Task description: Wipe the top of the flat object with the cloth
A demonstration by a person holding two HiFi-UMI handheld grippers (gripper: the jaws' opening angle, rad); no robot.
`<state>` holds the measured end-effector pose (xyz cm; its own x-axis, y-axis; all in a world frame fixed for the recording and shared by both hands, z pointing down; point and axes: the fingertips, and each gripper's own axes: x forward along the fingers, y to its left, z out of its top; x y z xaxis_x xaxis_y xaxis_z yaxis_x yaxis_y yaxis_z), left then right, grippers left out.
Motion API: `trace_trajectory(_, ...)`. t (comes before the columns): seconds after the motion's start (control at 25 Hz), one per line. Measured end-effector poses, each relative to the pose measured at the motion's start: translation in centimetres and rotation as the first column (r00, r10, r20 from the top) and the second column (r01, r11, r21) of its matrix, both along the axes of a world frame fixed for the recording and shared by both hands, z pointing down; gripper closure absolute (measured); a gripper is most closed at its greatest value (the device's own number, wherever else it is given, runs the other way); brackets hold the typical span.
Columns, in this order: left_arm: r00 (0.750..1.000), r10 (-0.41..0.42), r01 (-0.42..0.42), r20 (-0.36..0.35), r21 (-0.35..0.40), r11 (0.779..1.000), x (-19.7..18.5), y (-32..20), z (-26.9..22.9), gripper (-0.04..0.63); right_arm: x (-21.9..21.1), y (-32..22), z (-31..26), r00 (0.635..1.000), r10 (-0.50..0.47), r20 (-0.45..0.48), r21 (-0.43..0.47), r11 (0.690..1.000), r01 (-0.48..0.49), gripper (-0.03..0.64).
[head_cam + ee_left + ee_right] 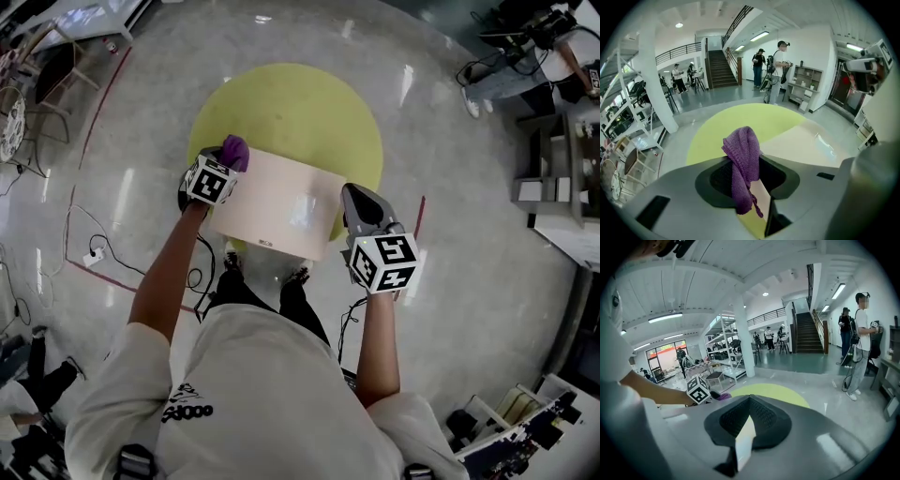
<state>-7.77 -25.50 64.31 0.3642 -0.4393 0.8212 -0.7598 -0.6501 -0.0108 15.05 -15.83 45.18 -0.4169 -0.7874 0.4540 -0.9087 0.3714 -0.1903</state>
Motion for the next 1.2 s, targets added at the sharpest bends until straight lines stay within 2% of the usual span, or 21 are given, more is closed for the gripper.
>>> trace_trajectory(0.32,0.999,0.040,-0.040,0.005,0.011,0.999,3.4,0.2,0.2,0.460,1.7,1.2,0.3,0.997,0.046,0.067,-0.025,0.999,-0.044,0.607)
trace_trajectory(0.8,0.976,0.214,-0.214,-0.049,0.006,0.977,15.8,4.4,0.3,0.460,5.6,4.3,0.6,0.991,0.114,0.074,-0.041,0.993,-0.111,0.607)
trace_trajectory(1.08,0.942,0.331,-0.330,-0.055,0.024,0.944,21.6,6.7,0.6,0.460,7.7,6.5,1.0,0.986,0.152,0.066,-0.055,0.987,-0.148,0.607)
trace_trajectory(1.16,0.921,0.386,-0.383,-0.051,0.050,0.922,23.0,7.2,0.5,0.460,8.4,7.0,1.1,0.986,0.157,0.063,-0.059,0.986,-0.154,0.607)
trace_trajectory(1.2,0.904,0.425,-0.422,-0.045,0.068,0.904,23.8,7.6,0.5,0.460,8.8,7.3,1.1,0.985,0.161,0.062,-0.062,0.986,-0.157,0.607)
